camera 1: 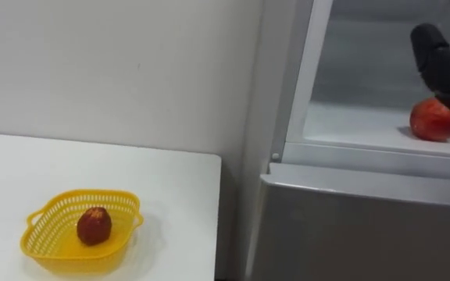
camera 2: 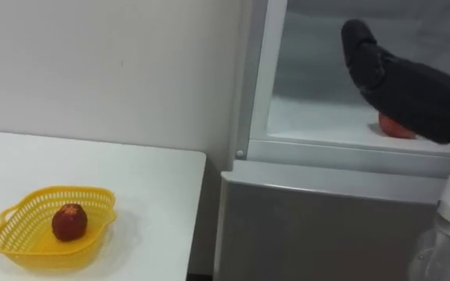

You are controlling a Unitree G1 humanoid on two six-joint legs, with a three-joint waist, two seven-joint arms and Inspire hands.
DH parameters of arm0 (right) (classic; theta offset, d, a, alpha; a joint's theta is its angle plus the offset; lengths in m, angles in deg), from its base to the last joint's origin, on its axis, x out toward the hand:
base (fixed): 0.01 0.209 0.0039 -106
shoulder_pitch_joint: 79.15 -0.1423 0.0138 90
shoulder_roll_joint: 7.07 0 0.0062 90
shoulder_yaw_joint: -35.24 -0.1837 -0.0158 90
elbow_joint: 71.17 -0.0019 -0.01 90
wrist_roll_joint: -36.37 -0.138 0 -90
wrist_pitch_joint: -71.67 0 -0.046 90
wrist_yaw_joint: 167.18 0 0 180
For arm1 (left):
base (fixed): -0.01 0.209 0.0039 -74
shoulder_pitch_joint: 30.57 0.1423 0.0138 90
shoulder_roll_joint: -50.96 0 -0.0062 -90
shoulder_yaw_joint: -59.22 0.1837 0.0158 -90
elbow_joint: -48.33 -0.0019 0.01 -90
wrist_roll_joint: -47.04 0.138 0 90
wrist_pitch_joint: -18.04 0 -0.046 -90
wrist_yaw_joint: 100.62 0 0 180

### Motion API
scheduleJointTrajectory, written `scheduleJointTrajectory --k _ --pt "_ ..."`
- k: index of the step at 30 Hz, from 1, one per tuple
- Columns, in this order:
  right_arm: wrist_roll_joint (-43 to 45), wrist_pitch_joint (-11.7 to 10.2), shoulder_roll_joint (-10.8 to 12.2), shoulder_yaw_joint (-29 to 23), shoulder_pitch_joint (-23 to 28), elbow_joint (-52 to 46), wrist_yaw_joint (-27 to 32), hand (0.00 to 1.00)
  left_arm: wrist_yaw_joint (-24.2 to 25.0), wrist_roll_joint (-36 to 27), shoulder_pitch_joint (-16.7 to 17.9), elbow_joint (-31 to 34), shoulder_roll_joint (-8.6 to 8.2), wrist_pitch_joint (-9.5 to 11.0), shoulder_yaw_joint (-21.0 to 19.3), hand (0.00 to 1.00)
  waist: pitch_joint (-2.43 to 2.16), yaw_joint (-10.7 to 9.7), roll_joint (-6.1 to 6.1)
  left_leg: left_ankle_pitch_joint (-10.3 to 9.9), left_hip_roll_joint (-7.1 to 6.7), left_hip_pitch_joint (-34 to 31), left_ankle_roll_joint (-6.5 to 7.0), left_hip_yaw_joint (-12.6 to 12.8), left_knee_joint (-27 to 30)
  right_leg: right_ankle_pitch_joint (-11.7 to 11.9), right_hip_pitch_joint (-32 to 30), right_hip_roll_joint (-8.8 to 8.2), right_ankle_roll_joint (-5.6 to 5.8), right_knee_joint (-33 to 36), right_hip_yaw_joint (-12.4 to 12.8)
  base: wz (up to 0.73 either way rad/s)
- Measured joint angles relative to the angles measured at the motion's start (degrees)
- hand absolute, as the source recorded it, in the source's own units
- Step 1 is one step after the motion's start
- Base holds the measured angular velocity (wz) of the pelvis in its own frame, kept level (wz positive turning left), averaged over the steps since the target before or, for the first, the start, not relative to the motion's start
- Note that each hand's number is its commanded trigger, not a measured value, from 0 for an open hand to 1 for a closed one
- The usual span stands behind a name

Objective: Retrieve from the upper fridge

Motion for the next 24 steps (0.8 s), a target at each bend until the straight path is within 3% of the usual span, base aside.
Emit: scheduleJointTrajectory --k 12,16,18,24 --pt "-6.61 0.35 -0.2 -4.15 0.85 3.64 -0.46 0.0 1.4 0.07 0.63 0.02 -0.57 -0.01 -1.24 0.0 -0.47 -0.06 1.21 0.0 0.01 -0.19 0.01 0.1 -0.17 -0.01 -0.45 0.07 0.01 0.05 0.1 -0.01" --pt "-9.11 0.35 -1.28 -4.35 0.83 8.35 -1.03 0.0 1.97 0.08 0.47 0.02 -0.49 -0.01 -1.26 0.0 -0.49 0.06 0.58 0.0 0.01 -0.05 0.01 0.11 -0.13 -0.01 -0.26 0.05 0.01 0.1 0.1 0.0" --pt "-11.53 0.85 -2.22 -4.43 0.84 11.26 -2.01 0.0 2.18 0.09 0.1 0.05 -0.46 -0.01 -1.27 0.0 -0.25 -0.01 0.09 0.0 0.01 -0.13 0.01 0.11 -0.11 -0.01 -0.33 0.05 0.01 0.09 0.1 0.0" --pt "-16.04 1.79 -4.11 -4.9 0.8 14.73 -4.61 0.0 3.41 0.17 0.17 0.05 -0.4 -0.11 -2.4 0.0 -0.12 0.24 -0.14 0.0 0.01 -0.42 0.01 0.11 -0.12 -0.04 -0.59 0.04 0.05 0.01 0.07 0.0"
